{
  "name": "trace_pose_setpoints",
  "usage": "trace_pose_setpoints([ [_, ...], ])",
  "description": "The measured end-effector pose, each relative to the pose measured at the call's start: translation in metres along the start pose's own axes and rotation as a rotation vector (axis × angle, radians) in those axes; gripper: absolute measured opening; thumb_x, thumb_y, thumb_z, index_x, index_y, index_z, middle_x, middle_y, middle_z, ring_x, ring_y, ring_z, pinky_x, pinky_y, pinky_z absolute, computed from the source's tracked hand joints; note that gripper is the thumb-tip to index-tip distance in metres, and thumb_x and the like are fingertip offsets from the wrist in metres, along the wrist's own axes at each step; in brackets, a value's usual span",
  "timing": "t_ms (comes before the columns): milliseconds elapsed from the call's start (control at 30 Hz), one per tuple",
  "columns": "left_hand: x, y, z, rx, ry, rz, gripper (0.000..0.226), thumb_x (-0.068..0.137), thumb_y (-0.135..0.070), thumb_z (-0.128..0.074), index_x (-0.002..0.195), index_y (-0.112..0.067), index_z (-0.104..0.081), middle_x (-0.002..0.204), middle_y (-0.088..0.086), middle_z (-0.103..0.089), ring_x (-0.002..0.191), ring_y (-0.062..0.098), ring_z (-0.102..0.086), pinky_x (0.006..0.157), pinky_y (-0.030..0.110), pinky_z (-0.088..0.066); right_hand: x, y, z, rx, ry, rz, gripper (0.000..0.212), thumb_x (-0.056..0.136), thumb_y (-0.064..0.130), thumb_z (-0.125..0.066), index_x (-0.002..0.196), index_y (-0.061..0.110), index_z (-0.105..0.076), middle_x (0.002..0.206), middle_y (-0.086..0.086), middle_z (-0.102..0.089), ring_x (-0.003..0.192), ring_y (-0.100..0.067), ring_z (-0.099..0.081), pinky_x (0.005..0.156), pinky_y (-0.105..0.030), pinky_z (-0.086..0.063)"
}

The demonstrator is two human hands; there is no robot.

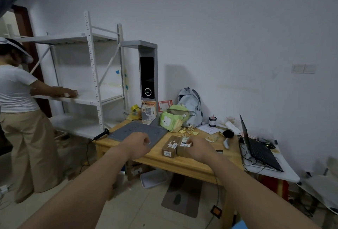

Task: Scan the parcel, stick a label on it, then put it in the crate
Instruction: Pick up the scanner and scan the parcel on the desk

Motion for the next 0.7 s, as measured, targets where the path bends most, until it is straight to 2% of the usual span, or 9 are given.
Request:
trace_pose_setpoints([
  [100, 0.032, 0.009, -0.001, 0.009, 0.019, -0.014, 0.016, 0.083, -0.025, -0.059, 0.097, -0.017, -0.06, 0.097, 0.002, -0.061, 0.087, 0.019, -0.057, 0.064, 0.026, -0.041, 0.035, -0.004, -0.007, 0.023, 0.022, -0.005, 0.033, 0.087, 0.03, -0.053, 0.115, 0.015, -0.059, 0.11, -0.007, -0.064, 0.087, -0.022, -0.055, 0.069, -0.031, -0.043],
  [233, 0.09, 0.02, 0.004, 0.015, 0.012, -0.018, 0.011, 0.086, -0.021, -0.058, 0.095, -0.014, -0.058, 0.096, 0.006, -0.06, 0.086, 0.021, -0.054, 0.074, 0.031, -0.044, 0.092, -0.015, -0.011, 0.042, 0.041, -0.029, 0.023, 0.087, 0.029, -0.057, 0.105, 0.015, -0.064, 0.093, -0.004, -0.059, 0.084, -0.02, -0.054, 0.069, -0.03, -0.042],
  [367, 0.15, 0.025, 0.004, -0.048, -0.021, -0.04, 0.025, 0.088, -0.017, -0.058, 0.104, 0.001, -0.064, 0.099, 0.02, -0.064, 0.071, 0.015, -0.046, 0.063, 0.028, -0.038, 0.153, -0.028, -0.01, 0.057, 0.039, -0.039, 0.021, 0.086, 0.027, -0.058, 0.1, 0.013, -0.064, 0.087, -0.002, -0.06, 0.08, -0.019, -0.054, 0.064, -0.029, -0.04],
  [433, 0.178, 0.029, -0.002, -0.038, -0.012, -0.053, 0.018, 0.088, -0.019, -0.057, 0.099, -0.006, -0.064, 0.087, 0.013, -0.061, 0.072, 0.014, -0.047, 0.063, 0.027, -0.037, 0.182, -0.034, -0.012, 0.072, 0.021, -0.039, 0.026, 0.086, 0.029, -0.057, 0.106, 0.014, -0.064, 0.094, -0.002, -0.061, 0.086, -0.02, -0.055, 0.066, -0.029, -0.039],
  [467, 0.192, 0.032, -0.008, -0.024, 0.01, -0.049, 0.01, 0.089, -0.019, -0.055, 0.09, -0.012, -0.062, 0.082, 0.005, -0.056, 0.071, 0.014, -0.046, 0.063, 0.027, -0.036, 0.194, -0.036, -0.015, 0.07, 0.021, -0.034, 0.025, 0.085, 0.029, -0.058, 0.103, 0.014, -0.065, 0.092, -0.003, -0.062, 0.085, -0.02, -0.055, 0.067, -0.029, -0.038],
  [533, 0.218, 0.038, -0.022, -0.015, 0.068, -0.041, 0.017, 0.088, -0.016, -0.053, 0.072, -0.019, -0.049, 0.074, 0.0, -0.047, 0.064, 0.014, -0.042, 0.056, 0.027, -0.033, 0.217, -0.042, -0.023, 0.069, 0.033, -0.027, 0.015, 0.084, 0.027, -0.061, 0.09, 0.015, -0.066, 0.083, -0.003, -0.061, 0.081, -0.022, -0.055, 0.065, -0.029, -0.04],
  [567, 0.232, 0.04, -0.026, -0.012, 0.082, -0.03, 0.017, 0.088, -0.016, -0.053, 0.072, -0.018, -0.049, 0.073, 0.004, -0.047, 0.065, 0.017, -0.045, 0.054, 0.027, -0.032, 0.229, -0.047, -0.026, 0.072, 0.034, -0.033, 0.013, 0.084, 0.027, -0.062, 0.089, 0.015, -0.065, 0.087, -0.004, -0.063, 0.082, -0.022, -0.056, 0.067, -0.03, -0.043],
  [633, 0.26, 0.04, -0.032, -0.02, 0.076, -0.04, 0.008, 0.087, -0.015, -0.055, 0.086, -0.009, -0.061, 0.085, 0.019, -0.055, 0.079, 0.03, -0.055, 0.06, 0.028, -0.034, 0.25, -0.058, -0.028, 0.08, 0.021, -0.065, 0.025, 0.086, 0.031, -0.059, 0.103, 0.013, -0.065, 0.107, -0.009, -0.064, 0.088, -0.02, -0.056, 0.072, -0.032, -0.044],
  [700, 0.29, 0.038, -0.037, -0.035, 0.074, -0.084, 0.006, 0.087, -0.014, -0.054, 0.088, -0.011, -0.06, 0.087, 0.017, -0.055, 0.082, 0.03, -0.053, 0.067, 0.03, -0.037, 0.271, -0.07, -0.025, 0.081, -0.007, -0.104, 0.042, 0.087, 0.04, -0.058, 0.11, 0.006, -0.064, 0.114, -0.012, -0.065, 0.092, -0.024, -0.059, 0.076, -0.036, -0.048],
])
Point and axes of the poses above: each hand's wrist, its own x-axis towards the middle knuckle, its own z-axis out of the back of the hand, y = z × x, the point moved 4 cm from there along x, towards the middle knuckle
